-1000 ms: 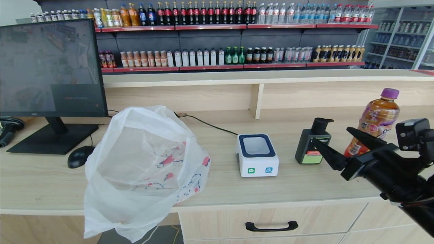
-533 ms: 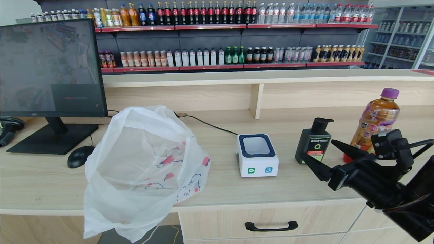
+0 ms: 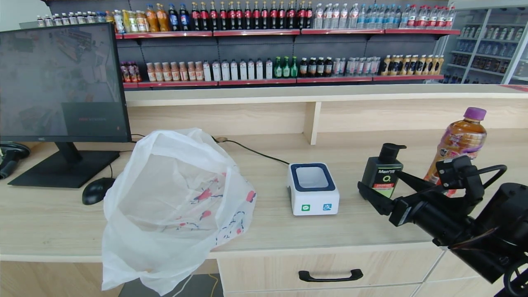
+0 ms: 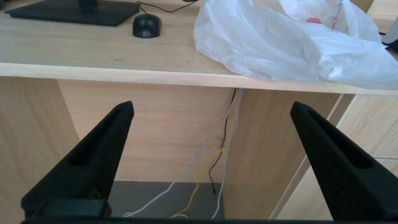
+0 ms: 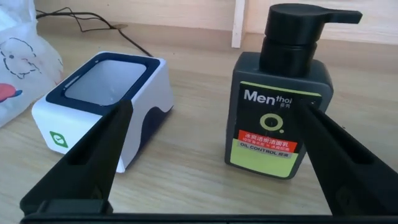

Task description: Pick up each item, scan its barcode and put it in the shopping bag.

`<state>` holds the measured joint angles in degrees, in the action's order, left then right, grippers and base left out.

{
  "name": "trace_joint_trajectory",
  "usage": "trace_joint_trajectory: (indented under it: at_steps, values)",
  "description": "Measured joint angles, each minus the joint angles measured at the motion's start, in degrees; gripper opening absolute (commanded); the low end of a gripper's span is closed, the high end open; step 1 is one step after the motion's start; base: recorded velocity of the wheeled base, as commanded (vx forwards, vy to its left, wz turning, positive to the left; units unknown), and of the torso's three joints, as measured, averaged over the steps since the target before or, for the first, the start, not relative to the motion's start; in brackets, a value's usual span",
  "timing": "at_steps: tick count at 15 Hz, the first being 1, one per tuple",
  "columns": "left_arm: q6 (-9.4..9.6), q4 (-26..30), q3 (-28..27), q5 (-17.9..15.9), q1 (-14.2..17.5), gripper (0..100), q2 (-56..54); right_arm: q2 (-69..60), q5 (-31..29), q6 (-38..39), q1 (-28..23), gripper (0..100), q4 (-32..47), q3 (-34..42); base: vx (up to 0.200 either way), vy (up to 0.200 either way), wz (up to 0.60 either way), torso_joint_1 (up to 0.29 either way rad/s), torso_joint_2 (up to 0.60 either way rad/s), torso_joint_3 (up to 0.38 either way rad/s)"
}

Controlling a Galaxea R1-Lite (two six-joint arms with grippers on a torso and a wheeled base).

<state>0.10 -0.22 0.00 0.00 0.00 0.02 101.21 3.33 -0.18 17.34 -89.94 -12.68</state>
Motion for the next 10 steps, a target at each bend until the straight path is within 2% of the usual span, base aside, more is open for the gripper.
trace_joint_trajectory:
  at_steps: [10]
  values:
    - [-0.1,-0.21,0.0,0.0,0.0,100,0.0,1.3,-0.02,0.05,-2.27,100,0.0,-1.38,0.0,0.0,0.0,0.0,0.0,0.0]
